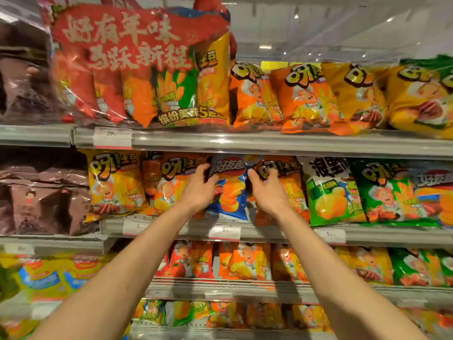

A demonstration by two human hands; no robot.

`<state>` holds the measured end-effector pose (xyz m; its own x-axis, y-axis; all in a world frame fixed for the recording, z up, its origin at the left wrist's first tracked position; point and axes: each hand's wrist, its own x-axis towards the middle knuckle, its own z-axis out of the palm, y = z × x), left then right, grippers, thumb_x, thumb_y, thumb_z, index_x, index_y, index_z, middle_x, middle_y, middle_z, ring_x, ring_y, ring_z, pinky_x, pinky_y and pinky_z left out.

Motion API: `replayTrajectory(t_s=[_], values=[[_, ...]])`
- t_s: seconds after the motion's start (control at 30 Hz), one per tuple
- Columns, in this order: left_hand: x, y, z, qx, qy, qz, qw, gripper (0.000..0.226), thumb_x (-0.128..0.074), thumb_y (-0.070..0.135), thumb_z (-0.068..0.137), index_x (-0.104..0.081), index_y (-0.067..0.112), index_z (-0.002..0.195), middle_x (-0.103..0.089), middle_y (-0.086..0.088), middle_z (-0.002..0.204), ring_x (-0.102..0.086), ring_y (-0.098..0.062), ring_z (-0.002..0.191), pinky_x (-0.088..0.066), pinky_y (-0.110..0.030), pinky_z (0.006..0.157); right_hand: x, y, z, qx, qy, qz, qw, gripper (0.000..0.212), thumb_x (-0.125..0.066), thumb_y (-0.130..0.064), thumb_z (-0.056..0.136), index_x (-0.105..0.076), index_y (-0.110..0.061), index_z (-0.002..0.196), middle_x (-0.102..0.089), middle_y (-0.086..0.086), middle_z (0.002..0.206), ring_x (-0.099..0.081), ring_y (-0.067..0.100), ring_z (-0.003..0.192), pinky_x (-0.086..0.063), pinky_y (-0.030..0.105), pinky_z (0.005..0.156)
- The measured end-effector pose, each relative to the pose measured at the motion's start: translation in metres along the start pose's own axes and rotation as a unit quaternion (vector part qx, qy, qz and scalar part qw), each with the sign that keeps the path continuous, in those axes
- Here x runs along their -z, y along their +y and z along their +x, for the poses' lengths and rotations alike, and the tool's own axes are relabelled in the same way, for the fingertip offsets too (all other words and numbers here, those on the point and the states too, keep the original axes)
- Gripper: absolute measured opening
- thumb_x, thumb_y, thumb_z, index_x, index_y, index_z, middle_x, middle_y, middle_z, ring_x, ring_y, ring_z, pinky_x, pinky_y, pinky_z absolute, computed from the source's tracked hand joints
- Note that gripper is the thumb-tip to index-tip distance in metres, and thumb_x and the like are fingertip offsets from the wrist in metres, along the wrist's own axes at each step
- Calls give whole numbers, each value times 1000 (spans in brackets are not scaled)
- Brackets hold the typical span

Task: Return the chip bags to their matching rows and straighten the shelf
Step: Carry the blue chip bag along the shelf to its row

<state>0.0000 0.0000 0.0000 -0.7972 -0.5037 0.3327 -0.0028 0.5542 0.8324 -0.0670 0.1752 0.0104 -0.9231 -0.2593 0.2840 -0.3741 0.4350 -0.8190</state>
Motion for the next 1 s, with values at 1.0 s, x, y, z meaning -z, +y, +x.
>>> replayTrajectory(t_s=[1.0], values=[[-20,-12,27,11,-1,-49,999,46,-62,24,97,-46,20,140,-62,-1,116,-64,-21,104,-54,-34,84,-8,13,48,62,44,-57,995,31,-53,-36,99,-65,-12,83,-65,-3,69,-65,27,83,-46,34,74]])
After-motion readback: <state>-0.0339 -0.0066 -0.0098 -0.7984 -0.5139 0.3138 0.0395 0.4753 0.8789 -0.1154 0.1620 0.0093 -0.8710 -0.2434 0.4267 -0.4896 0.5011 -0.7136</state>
